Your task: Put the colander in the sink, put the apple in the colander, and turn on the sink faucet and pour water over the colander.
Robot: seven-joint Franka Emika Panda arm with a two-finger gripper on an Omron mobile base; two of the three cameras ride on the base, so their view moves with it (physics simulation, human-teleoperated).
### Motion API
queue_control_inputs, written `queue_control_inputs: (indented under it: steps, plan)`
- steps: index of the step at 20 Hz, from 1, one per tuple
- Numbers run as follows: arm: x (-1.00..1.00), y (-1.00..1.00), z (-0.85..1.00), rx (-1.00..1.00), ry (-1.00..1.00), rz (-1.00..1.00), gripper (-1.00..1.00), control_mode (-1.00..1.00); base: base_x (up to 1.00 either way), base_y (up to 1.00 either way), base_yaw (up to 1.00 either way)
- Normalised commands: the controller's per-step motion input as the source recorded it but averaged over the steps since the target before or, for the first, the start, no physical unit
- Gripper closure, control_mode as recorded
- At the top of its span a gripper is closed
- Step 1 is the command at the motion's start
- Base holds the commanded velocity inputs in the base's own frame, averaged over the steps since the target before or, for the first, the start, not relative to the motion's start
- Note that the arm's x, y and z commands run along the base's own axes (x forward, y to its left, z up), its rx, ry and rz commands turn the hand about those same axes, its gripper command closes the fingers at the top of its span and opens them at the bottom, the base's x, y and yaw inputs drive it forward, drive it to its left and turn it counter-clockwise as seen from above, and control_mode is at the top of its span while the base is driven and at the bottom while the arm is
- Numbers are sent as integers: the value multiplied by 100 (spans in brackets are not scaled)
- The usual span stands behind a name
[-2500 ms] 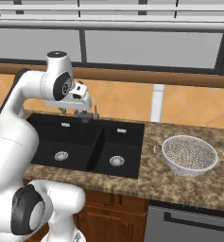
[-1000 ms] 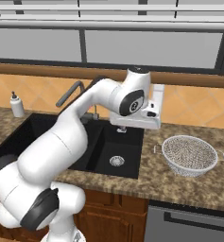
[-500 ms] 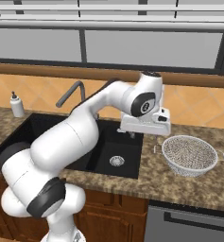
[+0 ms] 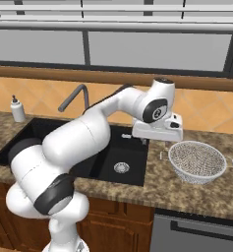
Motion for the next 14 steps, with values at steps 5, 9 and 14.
queue_control_inputs:
  steps: [5,9,14]
  plan:
    - [23,-49,-39,0,0,0,-100,-100,0,0,0]
    - [24,-32,-49,0,0,0,-100,-100,0,0,0]
    - [26,-9,-40,0,0,0,-100,-100,0,0,0]
